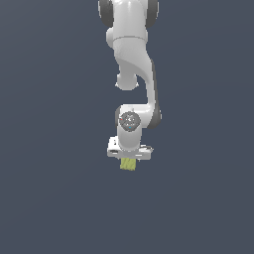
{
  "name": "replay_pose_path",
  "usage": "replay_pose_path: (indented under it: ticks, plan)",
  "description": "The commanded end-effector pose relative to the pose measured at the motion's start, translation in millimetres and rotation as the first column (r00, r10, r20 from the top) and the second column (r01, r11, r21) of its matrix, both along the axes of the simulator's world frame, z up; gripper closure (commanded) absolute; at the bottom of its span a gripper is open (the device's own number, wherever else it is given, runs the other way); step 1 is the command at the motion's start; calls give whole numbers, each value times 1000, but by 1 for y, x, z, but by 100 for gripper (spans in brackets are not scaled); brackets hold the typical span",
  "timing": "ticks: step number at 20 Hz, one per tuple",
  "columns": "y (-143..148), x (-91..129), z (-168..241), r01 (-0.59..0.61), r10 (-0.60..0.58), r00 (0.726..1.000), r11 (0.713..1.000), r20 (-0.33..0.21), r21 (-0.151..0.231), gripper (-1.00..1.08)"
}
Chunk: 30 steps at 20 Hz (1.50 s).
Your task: Pick up the object and move it to a goal position.
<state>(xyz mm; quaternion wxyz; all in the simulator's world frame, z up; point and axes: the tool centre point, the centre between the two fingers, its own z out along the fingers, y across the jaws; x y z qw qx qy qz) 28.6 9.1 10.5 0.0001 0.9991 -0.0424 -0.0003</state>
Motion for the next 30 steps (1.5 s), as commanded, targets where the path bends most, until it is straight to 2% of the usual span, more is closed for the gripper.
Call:
replay_pose_path:
  ticks: [1,9,14,19,30]
  plan:
    - [0,0,-1,0,0,1000,1000,0,0,108]
    - [0,0,1,0,0,1000,1000,1,0,108]
    - [5,2,17,0,0,1000,1000,1,0,108]
    - [16,6,50,0,0,1000,1000,1,0,108]
    - [48,20,149,1,-1,1000,1000,1,0,108]
